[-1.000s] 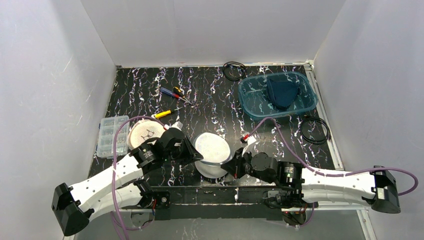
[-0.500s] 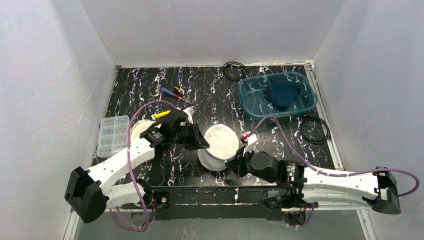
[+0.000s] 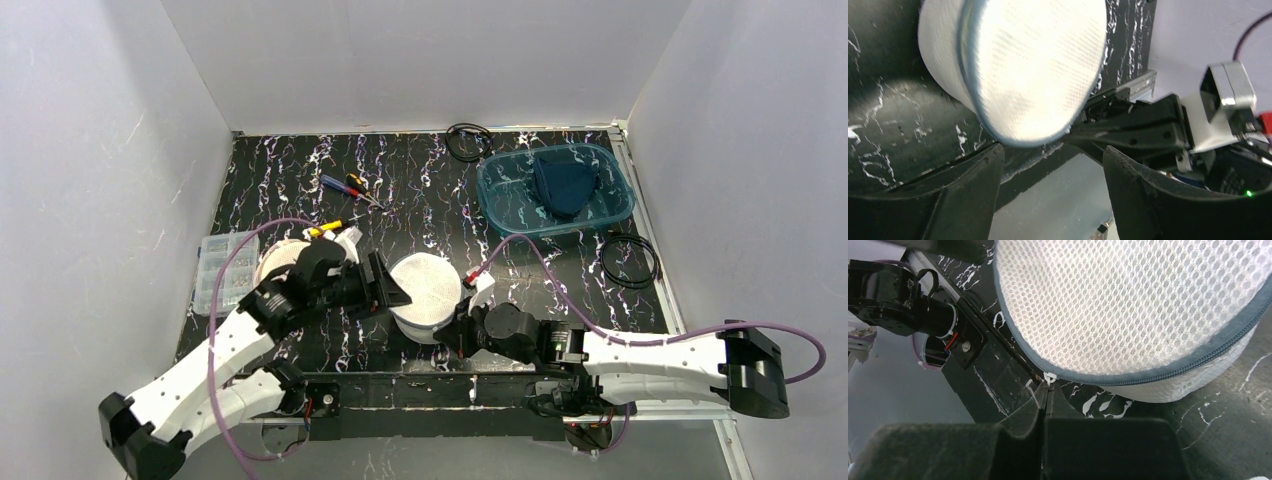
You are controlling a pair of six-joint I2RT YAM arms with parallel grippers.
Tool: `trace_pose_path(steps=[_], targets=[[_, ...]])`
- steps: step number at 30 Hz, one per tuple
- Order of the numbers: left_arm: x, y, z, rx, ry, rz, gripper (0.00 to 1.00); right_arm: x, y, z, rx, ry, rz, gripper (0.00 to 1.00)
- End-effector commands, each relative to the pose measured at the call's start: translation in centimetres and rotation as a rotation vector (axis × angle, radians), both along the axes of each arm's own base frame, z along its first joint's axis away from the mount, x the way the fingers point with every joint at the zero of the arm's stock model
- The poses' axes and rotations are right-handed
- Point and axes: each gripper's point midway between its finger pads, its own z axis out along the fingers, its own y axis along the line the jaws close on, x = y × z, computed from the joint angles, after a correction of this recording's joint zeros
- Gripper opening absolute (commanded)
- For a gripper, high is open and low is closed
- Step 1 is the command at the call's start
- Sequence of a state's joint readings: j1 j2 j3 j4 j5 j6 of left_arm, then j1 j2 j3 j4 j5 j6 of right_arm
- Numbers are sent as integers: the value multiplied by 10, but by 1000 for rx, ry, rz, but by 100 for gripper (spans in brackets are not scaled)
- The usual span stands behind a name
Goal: Unzip the laundry bag and remove the bra
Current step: Unzip the laundry bag at the center of the board.
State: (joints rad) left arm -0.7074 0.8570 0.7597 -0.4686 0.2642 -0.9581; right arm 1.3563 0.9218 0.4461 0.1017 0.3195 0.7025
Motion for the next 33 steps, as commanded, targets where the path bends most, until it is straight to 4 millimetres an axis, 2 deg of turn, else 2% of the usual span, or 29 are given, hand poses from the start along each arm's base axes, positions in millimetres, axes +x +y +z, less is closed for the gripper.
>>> trace_pose_path(steps=[1,5,9,13,19,24,28,33], targets=[[-29,14,-13,32,83,42,71,-2,23,27,109,-11,30,1],[-41,10,-18,33,116,55,71,-3,34,29,116,-7,46,1],[-44,5,-24,34,136,67,71,-4,45,33,134,-2,60,1],[-37,3,-26,26,136,115,70,-5,53,36,153,4,74,1],[-17,6,-35,60,112,224,68,-9,57,38,158,8,93,1],[-6,-1,-46,94,128,252,58,-10,54,38,162,13,93,1],[-2,-8,-50,102,141,251,44,-10,49,37,160,12,83,1],[1,-7,-50,116,135,260,29,-9,45,36,157,10,72,1]])
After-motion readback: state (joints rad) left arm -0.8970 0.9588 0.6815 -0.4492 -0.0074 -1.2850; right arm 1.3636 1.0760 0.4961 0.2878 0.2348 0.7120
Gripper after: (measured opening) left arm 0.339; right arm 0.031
